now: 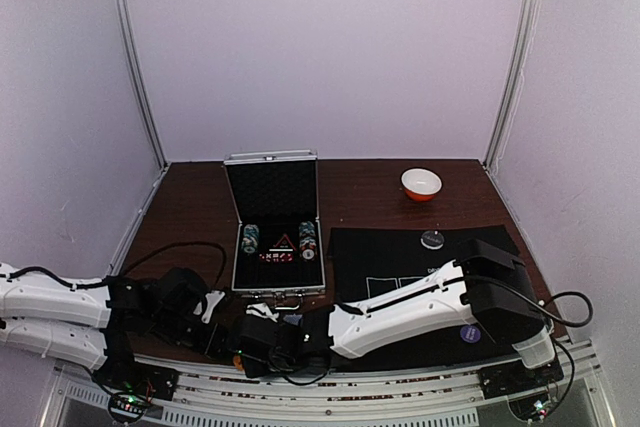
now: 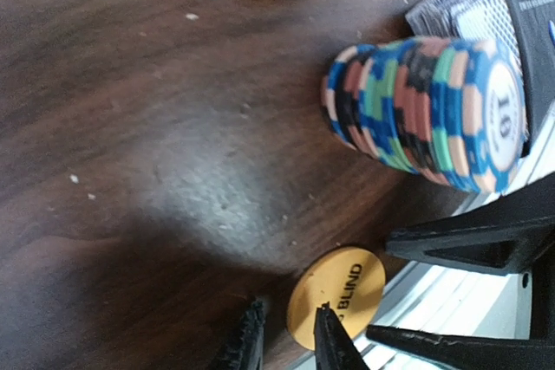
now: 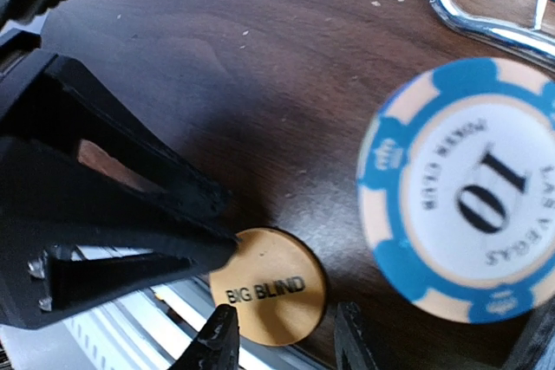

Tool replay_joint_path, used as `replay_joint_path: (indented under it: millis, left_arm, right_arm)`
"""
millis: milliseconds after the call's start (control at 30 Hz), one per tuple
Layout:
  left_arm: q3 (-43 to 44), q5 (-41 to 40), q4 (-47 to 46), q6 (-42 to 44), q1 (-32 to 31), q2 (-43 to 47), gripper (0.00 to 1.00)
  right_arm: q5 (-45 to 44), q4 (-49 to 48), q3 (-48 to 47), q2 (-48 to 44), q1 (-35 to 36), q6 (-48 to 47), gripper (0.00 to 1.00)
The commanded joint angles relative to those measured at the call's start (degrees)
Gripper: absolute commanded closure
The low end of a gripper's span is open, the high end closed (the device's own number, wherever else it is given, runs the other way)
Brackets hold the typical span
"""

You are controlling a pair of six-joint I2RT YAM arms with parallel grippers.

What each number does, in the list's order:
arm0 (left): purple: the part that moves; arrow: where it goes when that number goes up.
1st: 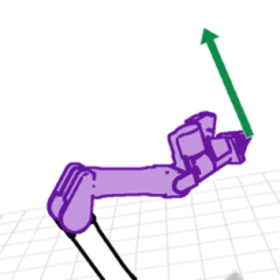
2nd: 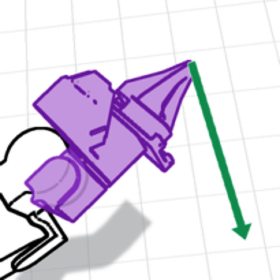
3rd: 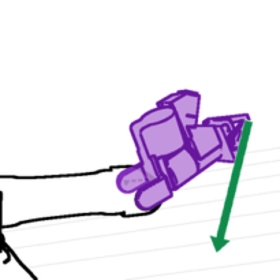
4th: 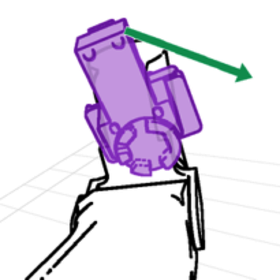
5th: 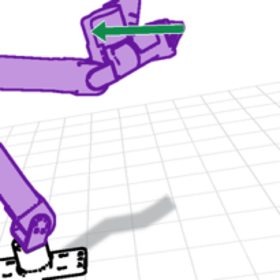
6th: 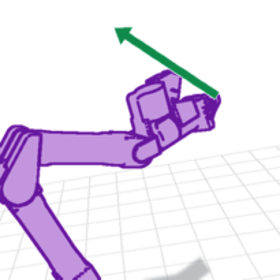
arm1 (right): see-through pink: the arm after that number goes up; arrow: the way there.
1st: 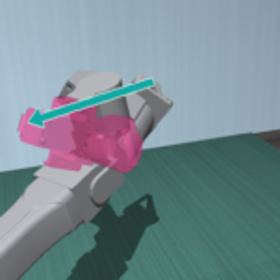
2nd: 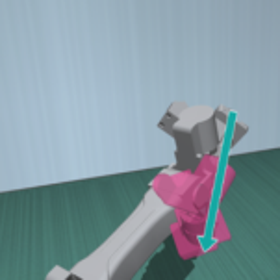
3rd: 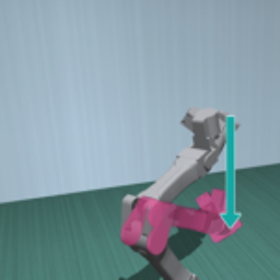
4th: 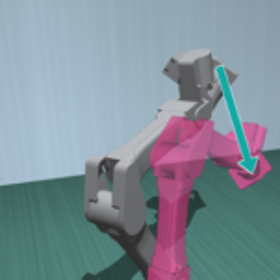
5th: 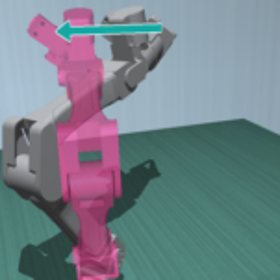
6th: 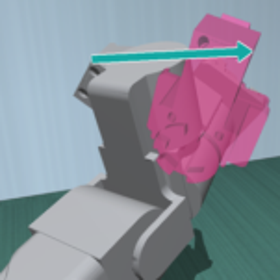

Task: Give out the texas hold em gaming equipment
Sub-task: Pick up the big blind button from the corner of the board.

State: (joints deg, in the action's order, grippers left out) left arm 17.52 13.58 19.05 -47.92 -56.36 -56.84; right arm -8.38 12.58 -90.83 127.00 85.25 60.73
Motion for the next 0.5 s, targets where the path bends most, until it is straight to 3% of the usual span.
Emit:
replay_joint_path:
  millis: [0, 467]
  left_arm:
    - [-1.67, 2.25, -0.74, -0.94, -1.04, 0.48, 0.77]
    - [-2.71, 5.52, -1.65, -1.46, -3.64, 0.41, 0.80]
  right_arm:
    - [3.82, -1.85, 2.36, 0.43, 0.01, 1.34, 0.60]
    - [7.94, -10.66, 9.31, -2.97, 0.00, 5.47, 0.62]
